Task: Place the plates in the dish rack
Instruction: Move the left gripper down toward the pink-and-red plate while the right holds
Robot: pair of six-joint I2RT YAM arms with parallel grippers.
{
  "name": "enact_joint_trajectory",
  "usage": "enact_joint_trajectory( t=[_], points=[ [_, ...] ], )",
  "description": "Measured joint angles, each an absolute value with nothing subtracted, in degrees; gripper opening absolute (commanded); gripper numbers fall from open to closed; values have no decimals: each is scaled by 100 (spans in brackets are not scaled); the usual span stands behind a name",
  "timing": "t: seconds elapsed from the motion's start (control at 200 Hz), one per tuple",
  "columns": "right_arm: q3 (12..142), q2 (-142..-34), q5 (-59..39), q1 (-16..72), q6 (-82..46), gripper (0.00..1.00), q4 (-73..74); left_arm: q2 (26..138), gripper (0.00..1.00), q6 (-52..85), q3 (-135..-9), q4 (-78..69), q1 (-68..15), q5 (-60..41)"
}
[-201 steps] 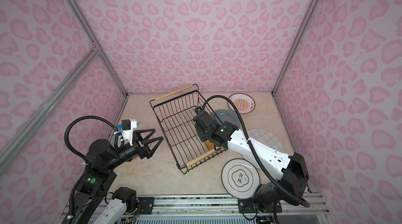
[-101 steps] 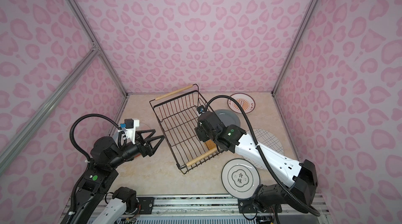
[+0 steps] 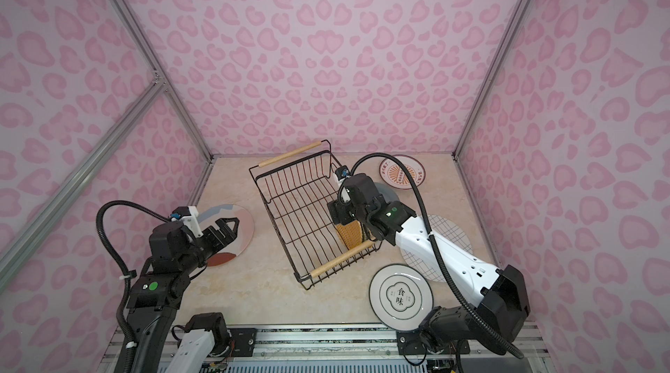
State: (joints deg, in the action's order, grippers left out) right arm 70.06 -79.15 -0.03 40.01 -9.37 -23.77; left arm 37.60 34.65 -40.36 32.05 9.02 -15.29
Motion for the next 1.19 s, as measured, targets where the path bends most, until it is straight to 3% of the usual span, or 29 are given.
enact_joint_trajectory(
  t=[0.195,0.405,0.72,1.195],
  points=[
    [6755,-7806,-467,3771,-1149,86,-1909,4672,98,4200,-3514,2816,2161,-2075],
    [6552,-7732,-801,3708,-1308,86,-1553,5155,97,4858,-3133,2735,2980,-2097],
    [6313,-7627,-1177,3435,-1439,92,-1317,5118,96,5258,-2576,2965,3153,-1756],
    [6331,-7690,-1396,3411,-1500,94,-1293,5927,90,5577,-2064,1466,3072,-2128]
  ],
)
